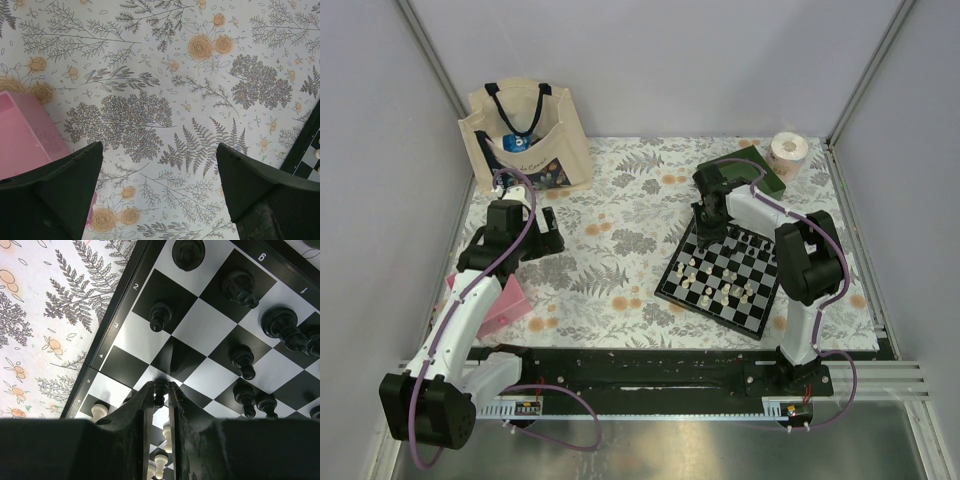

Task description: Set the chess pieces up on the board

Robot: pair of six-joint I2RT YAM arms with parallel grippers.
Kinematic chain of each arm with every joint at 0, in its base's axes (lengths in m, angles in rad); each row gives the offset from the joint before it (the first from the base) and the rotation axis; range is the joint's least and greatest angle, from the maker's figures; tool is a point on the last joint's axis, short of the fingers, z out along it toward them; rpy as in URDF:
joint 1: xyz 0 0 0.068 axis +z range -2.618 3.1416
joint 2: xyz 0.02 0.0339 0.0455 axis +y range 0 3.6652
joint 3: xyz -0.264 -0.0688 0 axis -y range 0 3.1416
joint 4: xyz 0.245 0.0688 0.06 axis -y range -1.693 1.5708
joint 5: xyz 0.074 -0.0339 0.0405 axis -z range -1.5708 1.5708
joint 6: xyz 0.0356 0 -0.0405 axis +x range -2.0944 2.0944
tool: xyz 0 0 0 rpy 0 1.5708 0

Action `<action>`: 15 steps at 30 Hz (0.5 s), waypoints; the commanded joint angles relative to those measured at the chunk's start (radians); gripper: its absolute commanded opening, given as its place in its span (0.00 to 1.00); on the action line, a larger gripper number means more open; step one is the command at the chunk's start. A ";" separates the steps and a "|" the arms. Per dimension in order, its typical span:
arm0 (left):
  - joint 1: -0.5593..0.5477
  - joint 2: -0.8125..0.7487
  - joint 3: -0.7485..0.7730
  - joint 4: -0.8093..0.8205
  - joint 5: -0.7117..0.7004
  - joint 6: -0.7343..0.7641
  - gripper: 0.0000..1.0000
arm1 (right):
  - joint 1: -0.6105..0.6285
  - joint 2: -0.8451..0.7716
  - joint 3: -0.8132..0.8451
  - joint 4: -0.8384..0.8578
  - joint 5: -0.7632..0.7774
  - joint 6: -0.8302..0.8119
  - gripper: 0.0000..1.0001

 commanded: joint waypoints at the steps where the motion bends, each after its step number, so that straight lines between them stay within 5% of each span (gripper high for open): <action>1: 0.003 -0.021 0.035 0.024 0.017 0.004 0.99 | 0.012 0.007 0.021 -0.013 -0.013 -0.007 0.26; 15: 0.003 -0.018 0.038 0.024 0.019 0.004 0.99 | 0.012 -0.001 0.016 -0.030 -0.019 -0.009 0.32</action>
